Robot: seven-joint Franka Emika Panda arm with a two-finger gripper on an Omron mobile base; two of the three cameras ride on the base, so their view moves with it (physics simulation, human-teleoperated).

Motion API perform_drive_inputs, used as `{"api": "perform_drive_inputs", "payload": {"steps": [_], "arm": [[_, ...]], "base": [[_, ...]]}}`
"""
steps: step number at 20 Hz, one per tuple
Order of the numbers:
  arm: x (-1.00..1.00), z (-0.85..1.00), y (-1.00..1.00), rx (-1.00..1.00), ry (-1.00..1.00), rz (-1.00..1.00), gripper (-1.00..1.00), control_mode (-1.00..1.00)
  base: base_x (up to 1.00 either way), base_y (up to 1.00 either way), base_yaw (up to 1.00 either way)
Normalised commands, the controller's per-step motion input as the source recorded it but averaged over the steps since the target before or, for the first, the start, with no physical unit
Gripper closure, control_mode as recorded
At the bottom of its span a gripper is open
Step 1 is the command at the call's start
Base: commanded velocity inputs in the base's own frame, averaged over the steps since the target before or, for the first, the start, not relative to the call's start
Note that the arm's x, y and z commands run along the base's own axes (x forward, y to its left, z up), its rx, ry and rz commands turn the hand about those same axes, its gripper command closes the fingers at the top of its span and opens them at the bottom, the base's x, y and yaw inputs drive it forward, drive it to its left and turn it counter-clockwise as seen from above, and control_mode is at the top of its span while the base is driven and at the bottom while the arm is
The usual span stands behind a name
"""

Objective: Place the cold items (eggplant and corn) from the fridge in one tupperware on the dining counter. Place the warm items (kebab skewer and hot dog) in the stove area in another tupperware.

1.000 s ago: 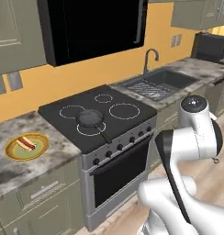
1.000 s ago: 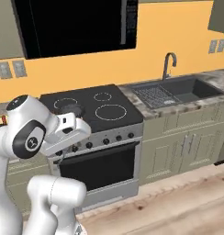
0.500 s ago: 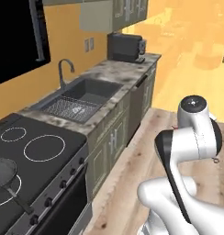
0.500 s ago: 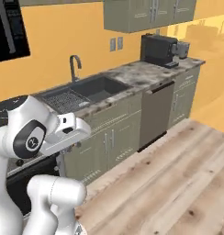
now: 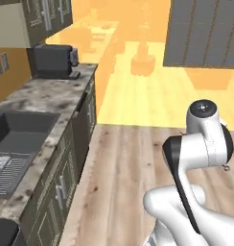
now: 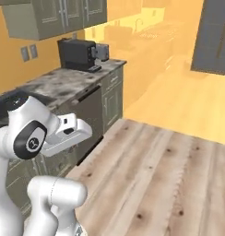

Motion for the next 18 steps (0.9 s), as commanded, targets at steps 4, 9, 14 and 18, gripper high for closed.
{"api": "perform_drive_inputs", "payload": {"steps": [4,9,14,18], "arm": [[0.00,0.00,0.00,0.00,0.00,0.00,1.00,1.00],[0.00,0.00,0.00,0.00,0.00,0.00,1.00,1.00],[0.00,0.00,0.00,0.00,0.00,0.00,1.00,1.00],[0.00,0.00,0.00,0.00,0.00,0.00,1.00,1.00]], "base": [[0.84,-0.31,-0.51],[0.84,-0.35,-0.54],[0.75,-0.35,-0.57],[0.74,-0.23,-0.58]]}}
